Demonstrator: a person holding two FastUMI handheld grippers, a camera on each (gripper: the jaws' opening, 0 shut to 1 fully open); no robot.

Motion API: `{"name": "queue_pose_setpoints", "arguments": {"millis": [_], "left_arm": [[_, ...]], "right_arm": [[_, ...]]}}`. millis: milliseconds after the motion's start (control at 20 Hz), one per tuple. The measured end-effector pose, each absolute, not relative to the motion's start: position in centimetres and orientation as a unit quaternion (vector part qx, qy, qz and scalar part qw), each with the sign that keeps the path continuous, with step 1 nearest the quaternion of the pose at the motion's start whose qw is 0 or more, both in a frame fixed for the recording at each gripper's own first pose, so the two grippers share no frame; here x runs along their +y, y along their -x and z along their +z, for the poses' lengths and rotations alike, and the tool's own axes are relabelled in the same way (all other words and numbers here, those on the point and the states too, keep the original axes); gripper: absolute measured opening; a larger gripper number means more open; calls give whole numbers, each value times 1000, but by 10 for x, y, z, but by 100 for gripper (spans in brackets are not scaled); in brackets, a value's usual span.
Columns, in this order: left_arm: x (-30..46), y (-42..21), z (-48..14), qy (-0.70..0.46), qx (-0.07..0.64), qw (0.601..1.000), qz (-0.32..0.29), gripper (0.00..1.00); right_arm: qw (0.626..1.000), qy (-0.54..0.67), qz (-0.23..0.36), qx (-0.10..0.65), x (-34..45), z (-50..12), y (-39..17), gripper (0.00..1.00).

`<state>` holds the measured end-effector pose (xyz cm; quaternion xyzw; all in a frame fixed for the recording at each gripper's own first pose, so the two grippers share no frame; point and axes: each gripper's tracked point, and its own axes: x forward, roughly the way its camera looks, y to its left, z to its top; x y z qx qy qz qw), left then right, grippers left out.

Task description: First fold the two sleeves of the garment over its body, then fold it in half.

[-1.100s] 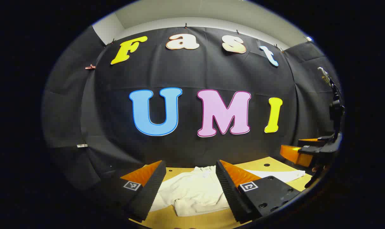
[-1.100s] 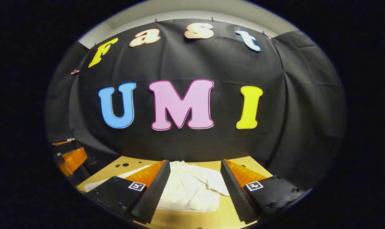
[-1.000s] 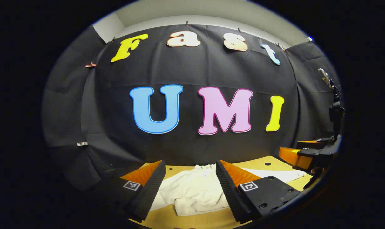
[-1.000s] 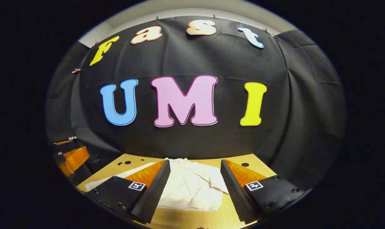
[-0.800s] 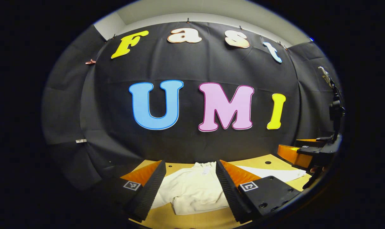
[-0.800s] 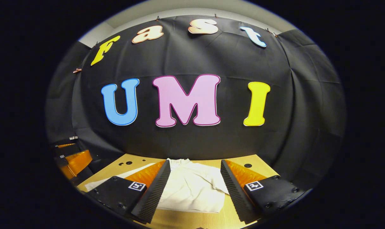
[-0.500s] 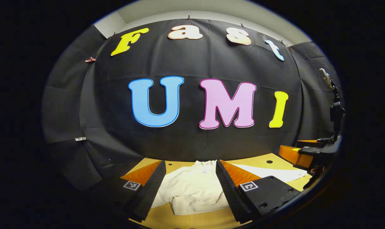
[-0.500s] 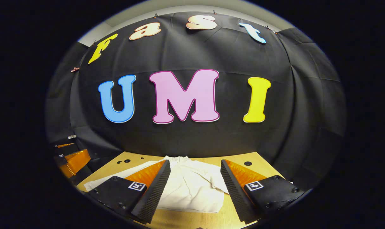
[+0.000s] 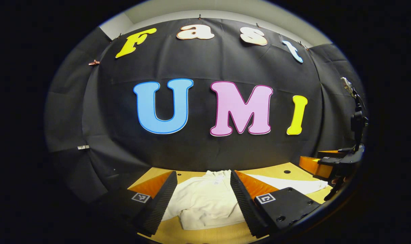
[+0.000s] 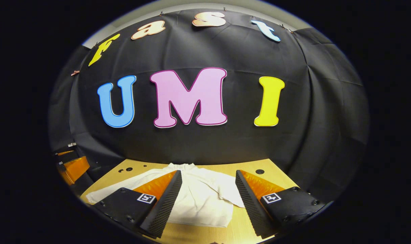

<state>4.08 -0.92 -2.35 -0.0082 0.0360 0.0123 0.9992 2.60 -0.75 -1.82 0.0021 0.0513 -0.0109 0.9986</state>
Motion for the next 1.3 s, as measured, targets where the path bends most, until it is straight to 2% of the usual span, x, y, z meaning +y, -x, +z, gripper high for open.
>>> {"name": "queue_pose_setpoints", "arguments": {"millis": [450, 900, 1300], "left_arm": [[-17, -43, -36, 19, 59, 998, 24, 97], [-44, -51, -50, 14, 82, 996, 25, 97], [-69, -60, -64, 8, 104, 994, 35, 97]], "right_arm": [[996, -1, -19, 92, -37, -41, -45, 98], [982, -35, -125, 137, -164, -89, -76, 97], [954, -35, -219, 200, -292, -151, -76, 97]]}}
